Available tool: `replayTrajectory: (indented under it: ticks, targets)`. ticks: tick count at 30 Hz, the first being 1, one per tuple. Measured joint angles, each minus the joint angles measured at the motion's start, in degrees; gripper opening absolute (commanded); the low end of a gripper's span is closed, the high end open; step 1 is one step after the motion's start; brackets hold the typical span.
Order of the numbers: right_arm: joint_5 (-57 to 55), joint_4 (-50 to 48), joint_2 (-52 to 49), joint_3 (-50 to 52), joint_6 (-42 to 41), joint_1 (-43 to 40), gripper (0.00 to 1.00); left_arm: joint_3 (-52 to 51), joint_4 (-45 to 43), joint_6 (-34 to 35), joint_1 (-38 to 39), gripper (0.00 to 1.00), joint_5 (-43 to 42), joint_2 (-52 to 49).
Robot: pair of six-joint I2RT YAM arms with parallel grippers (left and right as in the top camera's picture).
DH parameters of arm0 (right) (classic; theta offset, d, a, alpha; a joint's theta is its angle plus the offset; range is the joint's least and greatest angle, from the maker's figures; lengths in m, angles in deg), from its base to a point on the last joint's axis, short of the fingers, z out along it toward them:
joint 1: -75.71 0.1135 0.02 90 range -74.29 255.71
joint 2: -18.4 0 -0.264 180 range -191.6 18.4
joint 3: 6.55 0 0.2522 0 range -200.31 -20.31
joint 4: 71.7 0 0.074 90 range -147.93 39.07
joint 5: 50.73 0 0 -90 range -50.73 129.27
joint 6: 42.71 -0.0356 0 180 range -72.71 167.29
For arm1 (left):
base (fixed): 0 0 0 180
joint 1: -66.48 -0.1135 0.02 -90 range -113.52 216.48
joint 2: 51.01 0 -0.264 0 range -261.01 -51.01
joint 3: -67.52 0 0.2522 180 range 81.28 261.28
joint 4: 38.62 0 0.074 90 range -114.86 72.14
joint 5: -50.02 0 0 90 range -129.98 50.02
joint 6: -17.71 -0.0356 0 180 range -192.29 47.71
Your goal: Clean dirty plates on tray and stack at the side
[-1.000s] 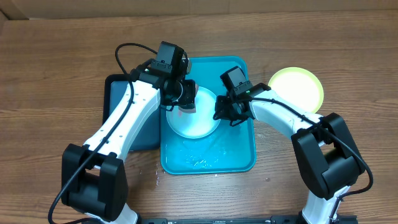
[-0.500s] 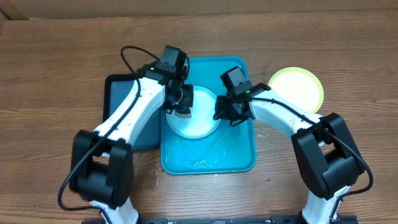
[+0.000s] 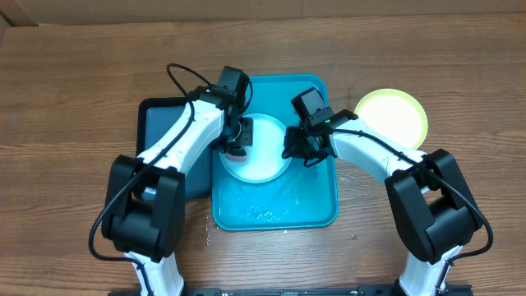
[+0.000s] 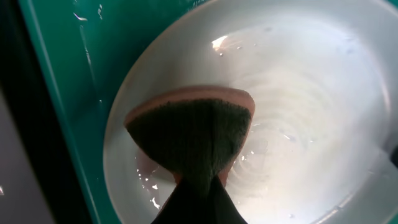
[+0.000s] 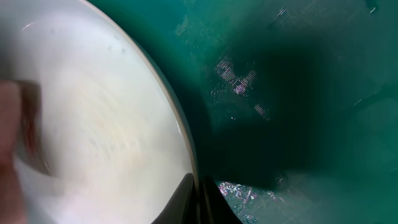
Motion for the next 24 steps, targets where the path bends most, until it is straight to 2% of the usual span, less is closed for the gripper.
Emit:
replayTrajectory:
  ticks: [10,20,24]
  targets:
    - [0.0,0.1,0.0,0.0,0.0,0.0,0.05,0.4,0.1,-0.5,-0.3,0.04,-2.7,-4.6]
    - [-0.5,0.4,0.0,0.0,0.0,0.0,0.06,0.7,0.1,-6.1,-3.1,0.04,-23.0,-6.2]
    - [-0.5,0.3,0.0,0.0,0.0,0.0,0.06,1.6,0.2,-6.6,-4.1,0.04,-27.6,-6.2]
